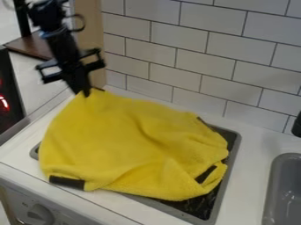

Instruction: Fold the cloth from left to right

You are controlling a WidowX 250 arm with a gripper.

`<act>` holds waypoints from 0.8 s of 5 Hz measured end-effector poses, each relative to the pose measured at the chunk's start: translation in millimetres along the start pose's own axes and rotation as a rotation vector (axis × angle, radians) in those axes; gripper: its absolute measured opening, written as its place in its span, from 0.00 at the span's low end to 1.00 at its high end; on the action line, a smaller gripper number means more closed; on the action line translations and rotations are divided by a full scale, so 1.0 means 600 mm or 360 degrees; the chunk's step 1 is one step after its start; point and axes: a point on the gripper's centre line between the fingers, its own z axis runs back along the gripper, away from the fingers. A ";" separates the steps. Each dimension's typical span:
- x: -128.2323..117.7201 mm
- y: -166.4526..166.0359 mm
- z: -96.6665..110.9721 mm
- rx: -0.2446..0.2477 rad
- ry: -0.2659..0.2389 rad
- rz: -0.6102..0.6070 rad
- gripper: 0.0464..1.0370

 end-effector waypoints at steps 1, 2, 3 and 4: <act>-0.035 -0.063 0.006 -0.0036 0.0053 -0.0110 0.00; -0.072 -0.127 0.002 -0.0085 0.0103 -0.0230 0.00; -0.104 -0.170 -0.018 -0.0032 0.0109 -0.0332 0.00; -0.144 -0.201 -0.048 0.0023 0.0130 -0.0463 0.00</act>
